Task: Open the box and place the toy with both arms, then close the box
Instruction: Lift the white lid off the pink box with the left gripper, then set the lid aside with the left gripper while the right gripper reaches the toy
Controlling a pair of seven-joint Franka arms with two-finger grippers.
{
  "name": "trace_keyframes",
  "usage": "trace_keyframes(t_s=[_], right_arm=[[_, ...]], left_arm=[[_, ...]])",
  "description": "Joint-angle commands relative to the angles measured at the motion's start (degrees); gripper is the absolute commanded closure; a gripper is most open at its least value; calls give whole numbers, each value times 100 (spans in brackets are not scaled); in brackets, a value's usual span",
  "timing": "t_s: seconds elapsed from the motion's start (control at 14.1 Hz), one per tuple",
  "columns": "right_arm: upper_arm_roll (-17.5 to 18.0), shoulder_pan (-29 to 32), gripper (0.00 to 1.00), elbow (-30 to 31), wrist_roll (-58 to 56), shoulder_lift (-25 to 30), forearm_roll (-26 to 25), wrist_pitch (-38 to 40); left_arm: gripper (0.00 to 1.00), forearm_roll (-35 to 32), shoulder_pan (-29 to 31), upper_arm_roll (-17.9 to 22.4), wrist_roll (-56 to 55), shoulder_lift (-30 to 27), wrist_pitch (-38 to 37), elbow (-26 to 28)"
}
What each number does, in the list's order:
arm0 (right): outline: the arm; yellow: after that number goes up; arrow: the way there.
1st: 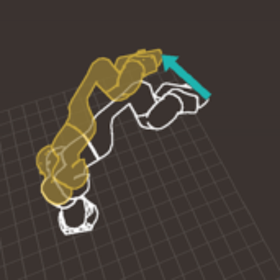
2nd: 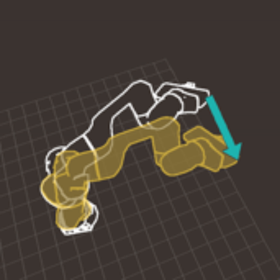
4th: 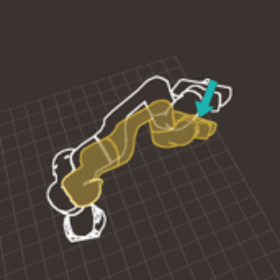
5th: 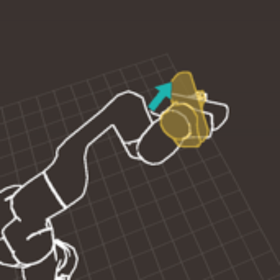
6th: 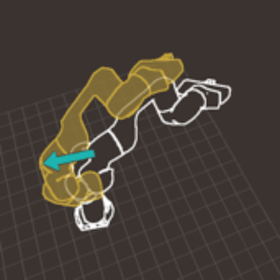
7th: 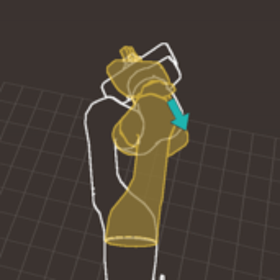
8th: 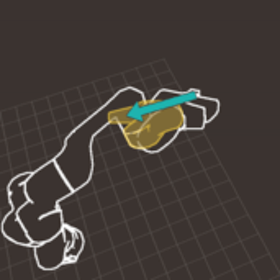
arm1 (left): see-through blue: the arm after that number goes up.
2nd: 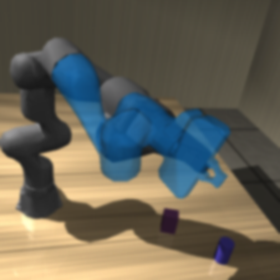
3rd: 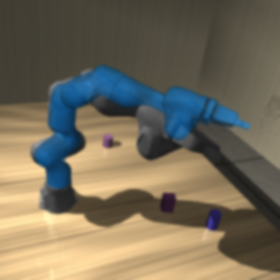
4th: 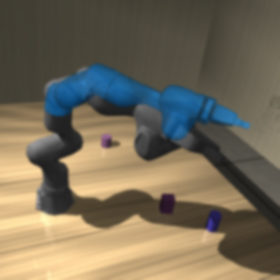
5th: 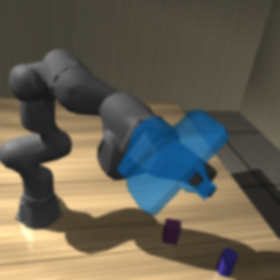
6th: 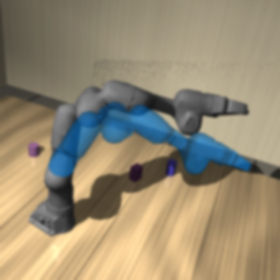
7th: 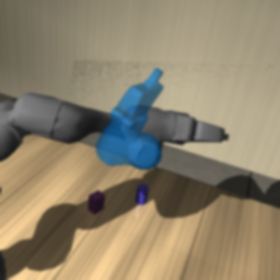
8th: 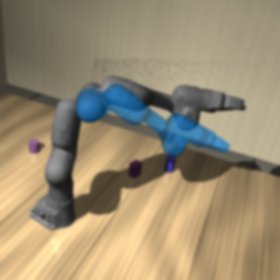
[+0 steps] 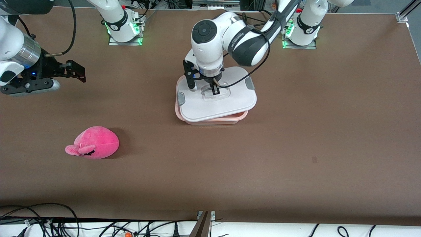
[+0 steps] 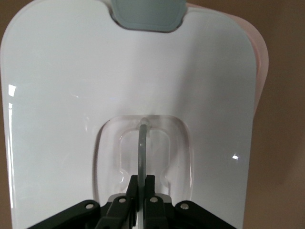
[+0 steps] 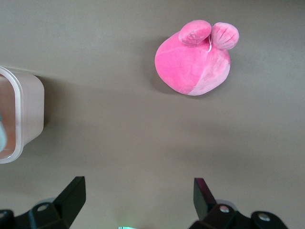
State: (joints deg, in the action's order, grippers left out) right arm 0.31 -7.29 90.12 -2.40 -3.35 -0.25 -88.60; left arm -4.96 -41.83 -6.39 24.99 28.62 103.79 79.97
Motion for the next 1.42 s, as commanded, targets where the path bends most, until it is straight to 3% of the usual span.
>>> trace_keyframes(t_s=[0.0,0.28,0.5,0.64,1.06,1.35], right_arm=[[4,-1,0,-64,73,9,-1,18],[-5,-1,0,-82,-6,9,8,70],[4,-1,0,-82,-268,-25,-88,71],[13,-19,0,-82,-516,-130,-491,-156],[-84,429,0,-170,-824,-1386,-467,-877],[-84,825,0,-170,-1324,-2038,-230,-1685]], left_arm=[[100,-84,340,6,14,-470,-498,45],[100,-5,1079,-38,839,-945,-1166,-34],[100,31,1869,-38,1777,-964,-1948,-612],[100,31,2457,-12,2333,-964,-2213,-781],[100,57,4092,23,4221,-876,-2302,-861],[100,57,4902,23,4846,-586,-2240,-861]])
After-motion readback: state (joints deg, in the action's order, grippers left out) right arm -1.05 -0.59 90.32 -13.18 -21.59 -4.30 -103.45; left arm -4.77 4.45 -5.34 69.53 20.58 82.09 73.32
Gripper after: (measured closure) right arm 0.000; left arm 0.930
